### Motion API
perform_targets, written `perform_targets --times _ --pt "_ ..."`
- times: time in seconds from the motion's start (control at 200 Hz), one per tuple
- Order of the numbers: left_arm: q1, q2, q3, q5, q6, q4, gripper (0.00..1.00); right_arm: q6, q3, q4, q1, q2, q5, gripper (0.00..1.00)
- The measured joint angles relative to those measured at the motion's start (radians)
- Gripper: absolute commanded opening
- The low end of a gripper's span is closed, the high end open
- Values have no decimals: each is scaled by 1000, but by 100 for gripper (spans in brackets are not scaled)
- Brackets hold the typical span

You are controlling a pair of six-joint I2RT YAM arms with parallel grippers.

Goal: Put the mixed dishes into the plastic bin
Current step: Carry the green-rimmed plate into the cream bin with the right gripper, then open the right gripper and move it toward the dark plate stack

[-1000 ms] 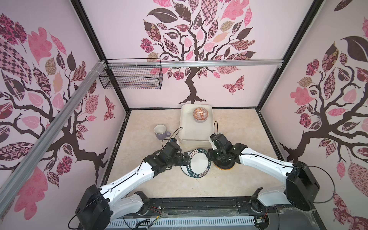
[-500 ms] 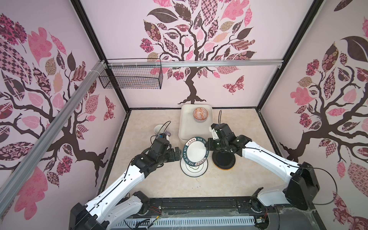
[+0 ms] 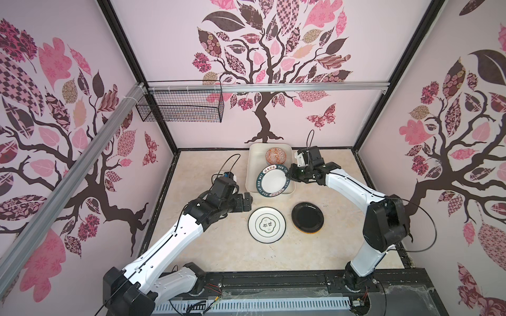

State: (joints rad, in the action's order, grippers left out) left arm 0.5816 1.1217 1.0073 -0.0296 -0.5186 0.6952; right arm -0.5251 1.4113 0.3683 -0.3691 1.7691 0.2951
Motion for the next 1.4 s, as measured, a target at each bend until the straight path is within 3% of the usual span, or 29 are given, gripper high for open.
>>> perform_targets --times 0.395,0.79,1.215,1.401 --pt "-108 58 6 59 40 -10 98 -37 68 -64 44 177 57 6" --pt "-129 71 6 101 56 -24 98 -52 94 -81 52 288 65 8" --pt "-137 71 5 128 56 -29 98 -50 128 -32 51 320 45 32" --pt "-137 71 5 141 56 -30 98 -43 127 -33 42 319 48 37"
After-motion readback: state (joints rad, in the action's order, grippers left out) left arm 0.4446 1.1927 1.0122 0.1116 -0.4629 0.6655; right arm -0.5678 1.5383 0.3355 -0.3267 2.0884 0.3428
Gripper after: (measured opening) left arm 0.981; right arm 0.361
